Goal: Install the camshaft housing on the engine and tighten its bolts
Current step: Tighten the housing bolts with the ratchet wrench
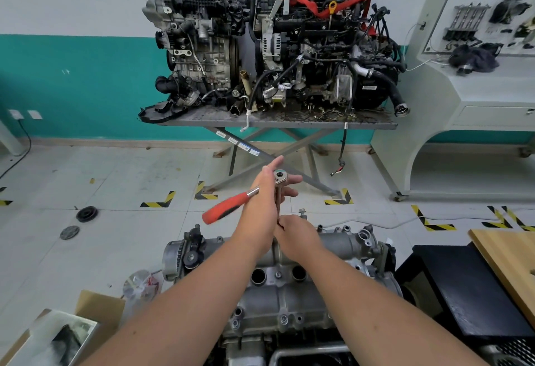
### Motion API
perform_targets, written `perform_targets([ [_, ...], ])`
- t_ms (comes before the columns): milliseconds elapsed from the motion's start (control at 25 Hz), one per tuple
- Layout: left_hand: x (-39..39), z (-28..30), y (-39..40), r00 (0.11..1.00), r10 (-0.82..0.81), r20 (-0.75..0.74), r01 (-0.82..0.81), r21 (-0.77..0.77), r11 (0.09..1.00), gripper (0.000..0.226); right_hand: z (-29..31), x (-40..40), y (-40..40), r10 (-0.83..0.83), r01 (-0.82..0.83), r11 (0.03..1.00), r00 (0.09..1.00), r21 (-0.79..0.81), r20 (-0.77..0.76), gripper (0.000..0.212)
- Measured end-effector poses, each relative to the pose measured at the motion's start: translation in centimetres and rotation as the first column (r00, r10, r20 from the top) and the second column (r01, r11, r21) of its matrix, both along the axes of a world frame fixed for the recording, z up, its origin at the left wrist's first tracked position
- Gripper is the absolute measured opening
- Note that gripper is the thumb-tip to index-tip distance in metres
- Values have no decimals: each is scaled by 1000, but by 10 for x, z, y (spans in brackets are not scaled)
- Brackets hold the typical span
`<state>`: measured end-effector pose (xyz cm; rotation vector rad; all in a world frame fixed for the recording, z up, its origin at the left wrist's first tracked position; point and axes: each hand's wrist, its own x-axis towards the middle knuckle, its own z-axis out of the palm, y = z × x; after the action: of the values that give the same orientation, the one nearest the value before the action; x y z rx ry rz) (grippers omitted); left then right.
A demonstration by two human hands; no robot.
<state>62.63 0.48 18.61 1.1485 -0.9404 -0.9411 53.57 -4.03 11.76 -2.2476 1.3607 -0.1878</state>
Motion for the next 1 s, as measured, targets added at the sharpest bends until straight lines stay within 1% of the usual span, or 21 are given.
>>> perform_targets([
  [160, 2, 5, 0, 989, -98, -111, 101, 24, 995, 40, -5, 0, -3, -11, 11, 1000, 1000, -3, -4, 41],
  [280, 17, 8, 0, 950, -204, -235, 217, 28, 976, 28, -7, 0, -3, -25, 25, 1000, 1000, 2, 12, 44],
  [360, 24, 12, 0, 931, -224, -288, 252, 63, 966, 27, -7, 0, -2, -35, 34, 999, 999, 9, 20, 43],
  [400, 25, 15, -1, 936, -188, -298, 230, 112, 967, 30, -7, 0, -2, -36, 36, 999, 999, 13, 25, 43],
  [440, 25, 18, -5, 946, -117, -304, 178, 181, 967, 35, -7, 0, -1, -37, 37, 999, 999, 17, 31, 42],
  [520, 27, 24, -13, 959, 55, -277, 35, 311, 950, 42, -6, 1, -1, -43, 43, 999, 998, 15, 36, 38],
  [560, 28, 27, -15, 967, 80, -243, 8, 342, 940, 41, -6, 2, -1, -44, 44, 999, 998, 14, 37, 35],
  [600, 29, 31, -16, 980, 58, -191, 15, 361, 933, 38, -6, 2, -1, -43, 42, 999, 998, 16, 39, 34],
  [680, 30, 40, -16, 998, -60, -15, 61, 394, 917, 33, -7, 1, -3, -37, 36, 999, 999, 23, 37, 37],
  [760, 26, 49, -16, 973, -157, 172, 70, 427, 902, 34, -7, 0, -5, -31, 31, 999, 999, 27, 27, 38],
  [920, 21, 66, -16, 877, -238, 417, 26, 453, 891, 31, -8, 1, -5, -27, 26, 999, 1000, 36, 8, 33],
  [960, 20, 70, -17, 832, -262, 489, 11, 458, 889, 31, -8, 1, -4, -30, 29, 999, 999, 39, 11, 34],
  [1000, 19, 74, -18, 752, -290, 591, -13, 454, 891, 32, -8, 0, -4, -33, 32, 999, 999, 40, 13, 36],
])
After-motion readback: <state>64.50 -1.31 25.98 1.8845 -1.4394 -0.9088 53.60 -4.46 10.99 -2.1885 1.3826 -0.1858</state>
